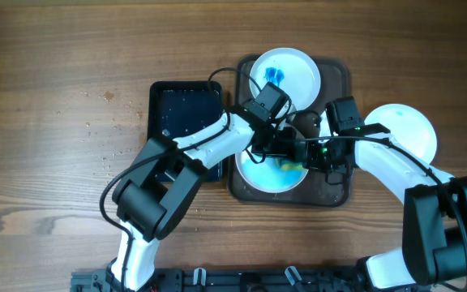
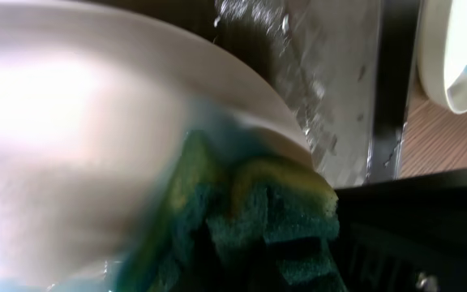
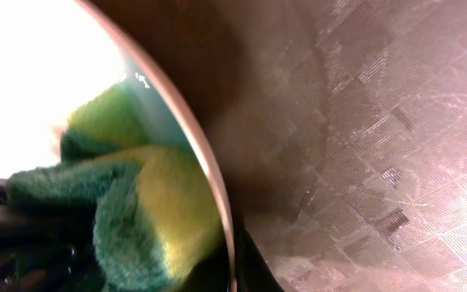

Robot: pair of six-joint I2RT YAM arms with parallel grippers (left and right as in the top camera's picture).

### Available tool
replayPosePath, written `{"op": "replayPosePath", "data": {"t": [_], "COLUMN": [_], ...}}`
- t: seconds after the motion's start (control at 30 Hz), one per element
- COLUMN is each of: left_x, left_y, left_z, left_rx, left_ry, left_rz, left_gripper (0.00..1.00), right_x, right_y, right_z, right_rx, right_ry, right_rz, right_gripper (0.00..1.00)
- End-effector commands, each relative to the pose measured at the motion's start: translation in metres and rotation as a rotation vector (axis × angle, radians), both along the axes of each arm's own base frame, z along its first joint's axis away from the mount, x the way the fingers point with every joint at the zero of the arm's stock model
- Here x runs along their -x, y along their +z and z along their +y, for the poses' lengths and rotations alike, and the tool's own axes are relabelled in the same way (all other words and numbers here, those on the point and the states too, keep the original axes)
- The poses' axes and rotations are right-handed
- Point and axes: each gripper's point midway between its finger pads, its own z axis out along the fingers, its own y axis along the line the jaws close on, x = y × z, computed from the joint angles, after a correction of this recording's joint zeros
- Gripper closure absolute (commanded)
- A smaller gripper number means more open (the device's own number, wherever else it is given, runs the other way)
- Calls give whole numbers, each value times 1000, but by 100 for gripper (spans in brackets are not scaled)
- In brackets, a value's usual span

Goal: Clean dirty plates on tray and stack at the side
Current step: 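Scrub the held front plate with the sponge in the left gripper, then return the sponge to the black tray with the left gripper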

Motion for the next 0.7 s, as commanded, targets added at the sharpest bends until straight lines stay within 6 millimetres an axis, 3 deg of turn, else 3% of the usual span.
{"op": "replayPosePath", "data": {"t": [0.0, 0.03, 0.13, 0.27, 0.33, 0.43, 0.53, 0.67], "left_x": [11, 7, -16, -29, -30, -28, -20, -22], "left_y": [-17, -21, -26, -11, 4, 29, 75, 121], "left_z": [26, 37, 96, 138, 148, 141, 126, 157], "left_rx": [-122, -175, -461, -661, -695, -620, -456, -420], "left_ry": [15, 46, 201, 260, 300, 306, 289, 365], "left_rz": [55, 46, -61, -186, -215, -225, -233, -271], "left_gripper": [96, 96, 96, 96, 96, 96, 96, 96], "right_x": [13, 13, 13, 13, 13, 13, 13, 14], "right_y": [-18, -18, -18, -18, -18, -18, -18, -18], "right_z": [-17, -17, -17, -17, -17, -17, -17, -17], "right_rx": [100, 100, 100, 100, 100, 100, 101, 101], "right_ry": [12, 12, 12, 12, 11, 12, 12, 12], "right_rz": [42, 43, 42, 42, 42, 42, 44, 46], "right_gripper": [96, 96, 96, 96, 96, 96, 96, 96]}}
